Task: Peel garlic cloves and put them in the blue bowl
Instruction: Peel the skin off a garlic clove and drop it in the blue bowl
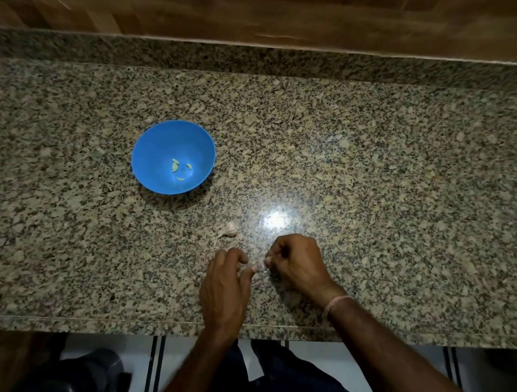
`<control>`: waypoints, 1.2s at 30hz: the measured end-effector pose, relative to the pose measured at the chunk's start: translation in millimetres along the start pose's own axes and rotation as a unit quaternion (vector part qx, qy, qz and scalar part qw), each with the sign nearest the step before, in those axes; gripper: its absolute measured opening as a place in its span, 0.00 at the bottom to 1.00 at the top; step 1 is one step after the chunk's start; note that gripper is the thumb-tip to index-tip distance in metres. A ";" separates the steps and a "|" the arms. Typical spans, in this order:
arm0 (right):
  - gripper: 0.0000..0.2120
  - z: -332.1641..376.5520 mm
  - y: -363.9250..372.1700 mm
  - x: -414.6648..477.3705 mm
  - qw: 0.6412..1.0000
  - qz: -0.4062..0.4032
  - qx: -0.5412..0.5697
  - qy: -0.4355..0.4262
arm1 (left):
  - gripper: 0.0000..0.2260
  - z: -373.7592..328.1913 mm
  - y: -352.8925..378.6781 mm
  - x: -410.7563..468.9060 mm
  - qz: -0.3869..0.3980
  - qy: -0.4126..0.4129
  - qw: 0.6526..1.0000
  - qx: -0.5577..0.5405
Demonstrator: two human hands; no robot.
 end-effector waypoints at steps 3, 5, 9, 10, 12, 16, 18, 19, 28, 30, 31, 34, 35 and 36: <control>0.06 0.3 -0.6 3.6 1.000 -0.001 -0.021 0.007 | 0.11 1.4 0.8 8.7 0.010 -0.020 1.000 -0.007; 0.05 1.0 0.1 1.6 0.999 -0.006 -0.035 0.000 | 0.11 1.9 -0.2 10.6 0.015 -0.015 1.000 -0.007; 0.04 0.5 3.0 -3.4 0.998 -0.027 -0.057 -0.027 | 0.11 2.9 1.1 7.6 0.013 -0.011 1.000 -0.002; 0.04 -0.4 2.7 -3.9 0.998 -0.026 -0.056 -0.028 | 0.10 3.1 1.4 7.0 0.013 -0.015 1.000 -0.003; 0.04 -2.1 1.3 -4.5 0.999 -0.019 -0.025 -0.010 | 0.09 1.5 1.3 8.0 0.009 -0.030 0.999 -0.015; 0.02 5.2 -8.4 -15.6 0.957 0.038 0.232 0.168 | 0.03 -10.3 3.5 9.9 0.054 -0.155 0.972 -0.166; 0.05 11.2 -10.0 -20.9 0.902 0.069 0.338 0.259 | 0.04 -14.5 3.0 11.0 0.063 -0.221 0.943 -0.241; 0.07 13.2 -10.7 -21.8 0.883 0.076 0.363 0.288 | 0.05 -15.2 1.6 11.2 0.066 -0.237 0.932 -0.265; 0.04 20.3 -9.7 -22.2 0.866 0.082 0.384 0.310 | 0.08 -18.0 -10.1 19.7 0.096 -0.234 0.927 -0.278; 0.04 23.1 -12.0 -22.1 0.914 0.061 0.328 0.231 | 0.09 -18.0 -14.3 21.4 0.115 -0.260 0.914 -0.290; 0.04 24.5 -12.7 -22.2 0.936 0.044 0.295 0.187 | 0.10 -18.9 -16.4 22.3 0.123 -0.282 0.904 -0.297; 0.04 27.4 -13.1 -24.9 0.967 0.001 0.239 0.094 | 0.11 -21.6 -21.4 23.9 0.158 -0.354 0.867 -0.314; 0.04 27.9 -12.5 -26.3 0.968 -0.005 0.236 0.083 | 0.11 -22.5 -22.9 23.9 0.161 -0.361 0.862 -0.319; 0.04 28.1 -11.3 -27.2 0.967 -0.005 0.239 0.088 | 0.10 -22.5 -23.9 23.5 0.149 -0.343 0.873 -0.313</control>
Point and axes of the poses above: each hand's wrist, its own x-axis towards the middle knuckle, its own y-axis out of the palm, z = x × y, the point moved 1 cm from there along x, towards the middle knuckle, and after that the axes turned 15 degrees about -z, right-handed, at the moved point
